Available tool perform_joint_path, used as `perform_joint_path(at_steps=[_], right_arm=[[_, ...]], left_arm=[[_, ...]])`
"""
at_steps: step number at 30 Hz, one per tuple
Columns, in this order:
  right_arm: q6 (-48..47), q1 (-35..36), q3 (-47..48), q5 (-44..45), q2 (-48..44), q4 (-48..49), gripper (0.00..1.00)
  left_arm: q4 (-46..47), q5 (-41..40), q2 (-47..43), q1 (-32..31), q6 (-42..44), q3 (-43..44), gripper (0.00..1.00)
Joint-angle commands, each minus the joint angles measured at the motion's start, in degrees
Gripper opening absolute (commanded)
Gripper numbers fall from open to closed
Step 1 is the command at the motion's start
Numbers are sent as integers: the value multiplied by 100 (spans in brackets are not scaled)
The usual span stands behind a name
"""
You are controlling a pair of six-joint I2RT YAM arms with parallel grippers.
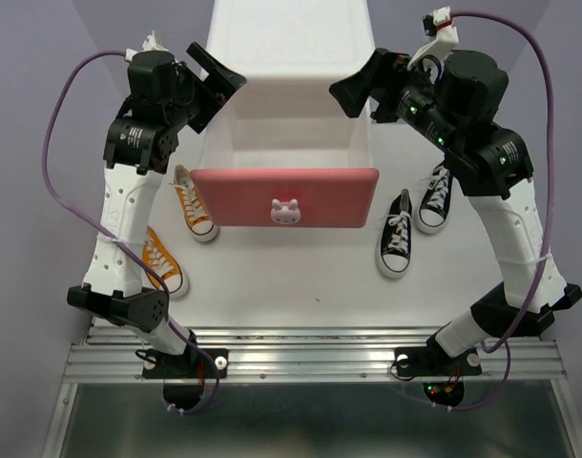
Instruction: Place and organize the shoes in the shoe cabinet
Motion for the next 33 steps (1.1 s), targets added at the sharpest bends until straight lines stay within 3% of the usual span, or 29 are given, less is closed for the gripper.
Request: perform_joint_path(at_steps=[1,3,11,16,20,23,33], right_arm=[[-145,1,215,-113,-190,1423,100],[-75,1,206,10,-128,1432,100],[468,-183,-619,2199,-365,1091,100],[1393,-1052,-1304,1412,-356,-322,100],[1367,-1334,-1919,1742,-523,-624,100],[1227,-1862,-2490,1321,-646,-668,100],[190,-1985,-4100,1558,21,-871,100]], left_arm=[[1011,-113,-681,24,361,215,99],[1062,-385,-945,24,389,127,99],[818,-1484,-1632,68,257,47,99],[114,-1855,-1632,533,20,39,99],[-97,-1390,-1580,1271,134,-163,99],[-482,-828,-1474,1842,81,-611,99],[-808,-739,-2194,1923,151,-2289,99]])
